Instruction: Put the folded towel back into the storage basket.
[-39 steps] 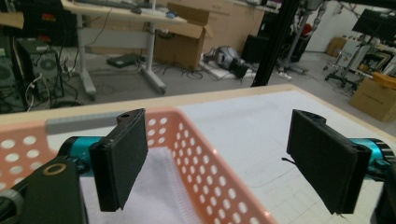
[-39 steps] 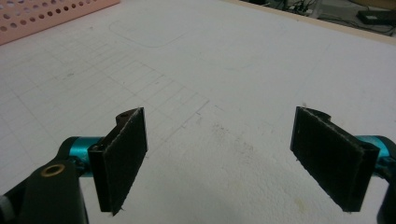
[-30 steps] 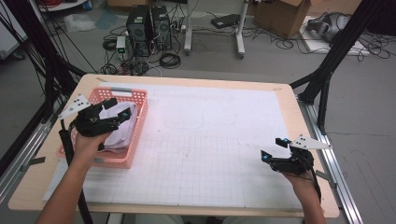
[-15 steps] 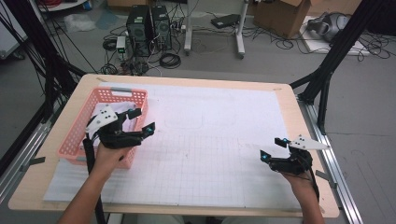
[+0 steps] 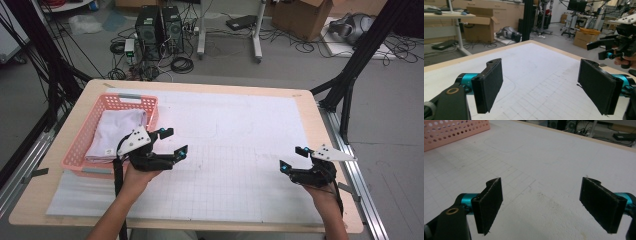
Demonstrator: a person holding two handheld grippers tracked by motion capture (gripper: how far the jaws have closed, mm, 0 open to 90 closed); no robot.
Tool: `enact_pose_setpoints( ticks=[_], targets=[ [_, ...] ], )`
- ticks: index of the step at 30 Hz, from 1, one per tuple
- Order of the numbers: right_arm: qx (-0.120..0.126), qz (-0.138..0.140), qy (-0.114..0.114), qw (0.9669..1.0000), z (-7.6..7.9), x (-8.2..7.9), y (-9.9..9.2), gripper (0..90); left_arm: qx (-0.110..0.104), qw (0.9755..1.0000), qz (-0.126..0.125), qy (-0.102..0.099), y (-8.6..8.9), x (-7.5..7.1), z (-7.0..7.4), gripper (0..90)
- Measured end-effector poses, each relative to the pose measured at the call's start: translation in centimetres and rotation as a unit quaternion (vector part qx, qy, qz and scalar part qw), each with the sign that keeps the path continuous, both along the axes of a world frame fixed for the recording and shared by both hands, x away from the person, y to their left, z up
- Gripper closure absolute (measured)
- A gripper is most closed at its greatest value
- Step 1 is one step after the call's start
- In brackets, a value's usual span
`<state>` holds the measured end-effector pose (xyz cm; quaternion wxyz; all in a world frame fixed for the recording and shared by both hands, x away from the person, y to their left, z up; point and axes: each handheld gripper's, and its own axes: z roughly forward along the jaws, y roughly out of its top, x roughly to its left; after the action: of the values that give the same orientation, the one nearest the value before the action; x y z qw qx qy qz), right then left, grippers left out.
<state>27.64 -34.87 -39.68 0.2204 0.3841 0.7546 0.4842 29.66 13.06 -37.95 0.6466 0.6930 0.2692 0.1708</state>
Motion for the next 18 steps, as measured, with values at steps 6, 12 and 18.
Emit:
enact_pose_setpoints(
  ticks=[6,12,18],
  targets=[
    [-0.001,0.001,-0.005,1.0,0.1,0.0,0.0,17.8,0.001,0.9999,-0.012,-0.002,-0.8,-0.2,-0.8,20.7],
    [-0.001,0.002,-0.004,1.0,0.0,0.0,0.2,17.8,0.002,0.9999,-0.01,-0.001,-0.9,-0.4,-1.3,20.7],
    [-0.002,0.004,-0.001,1.0,0.0,0.0,0.4,17.7,0.004,0.9999,-0.009,0.0,-0.8,-0.4,-1.3,20.8]
  ],
)
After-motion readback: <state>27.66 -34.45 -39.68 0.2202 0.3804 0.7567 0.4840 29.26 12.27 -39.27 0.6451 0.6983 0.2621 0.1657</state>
